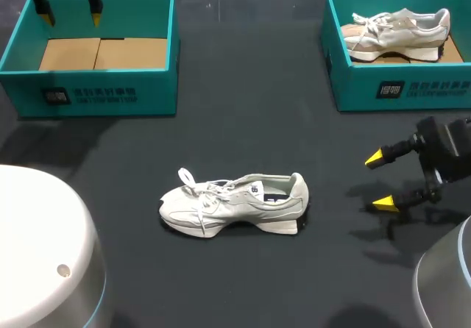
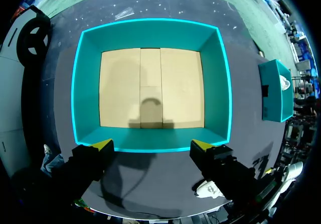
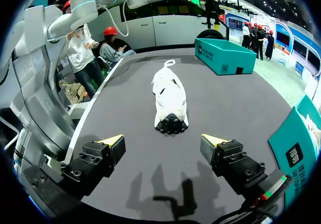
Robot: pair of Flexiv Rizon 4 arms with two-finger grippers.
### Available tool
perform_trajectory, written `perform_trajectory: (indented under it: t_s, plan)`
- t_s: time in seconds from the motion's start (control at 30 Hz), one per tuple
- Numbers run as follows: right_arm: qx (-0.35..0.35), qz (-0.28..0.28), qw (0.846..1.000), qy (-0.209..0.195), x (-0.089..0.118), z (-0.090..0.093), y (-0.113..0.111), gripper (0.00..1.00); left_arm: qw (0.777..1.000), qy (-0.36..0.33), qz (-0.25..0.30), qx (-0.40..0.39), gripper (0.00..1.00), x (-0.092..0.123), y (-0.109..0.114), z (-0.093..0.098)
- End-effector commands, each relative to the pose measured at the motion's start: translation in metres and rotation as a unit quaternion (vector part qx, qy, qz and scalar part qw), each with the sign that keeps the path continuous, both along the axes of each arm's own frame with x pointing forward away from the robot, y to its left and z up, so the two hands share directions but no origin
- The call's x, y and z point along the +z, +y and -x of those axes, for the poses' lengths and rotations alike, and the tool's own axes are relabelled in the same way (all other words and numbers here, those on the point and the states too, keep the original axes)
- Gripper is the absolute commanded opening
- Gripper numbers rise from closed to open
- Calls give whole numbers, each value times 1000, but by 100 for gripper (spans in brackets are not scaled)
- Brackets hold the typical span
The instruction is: Take the shoe out of the shoebox, open the shoe tongue, remove and reinsert the insole, then place the shoe into the shoebox
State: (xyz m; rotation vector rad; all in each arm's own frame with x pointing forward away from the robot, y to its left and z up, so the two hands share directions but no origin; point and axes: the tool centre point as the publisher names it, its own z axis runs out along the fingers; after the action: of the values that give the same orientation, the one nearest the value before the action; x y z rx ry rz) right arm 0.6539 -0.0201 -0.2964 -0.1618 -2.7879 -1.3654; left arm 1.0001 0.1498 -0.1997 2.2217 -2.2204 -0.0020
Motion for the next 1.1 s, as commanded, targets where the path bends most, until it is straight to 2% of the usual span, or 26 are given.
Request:
perform_trajectory:
  t_s: [0.03, 0.3, 0.77, 1.1]
  plan:
    - [-19, -28, 999, -34, -16, 4, 0, 100, 1000, 0, 0, 0, 100, 0, 0, 0]
    - [-3, -38, 995, -89, -33, -3, 0, 100, 1000, 0, 0, 0, 100, 0, 0, 0]
    - [-3, -38, 995, -89, -33, -3, 0, 100, 1000, 0, 0, 0, 100, 0, 0, 0]
    - [-7, -69, 994, -85, -77, -13, 4, 100, 1000, 0, 0, 0, 100, 0, 0, 0]
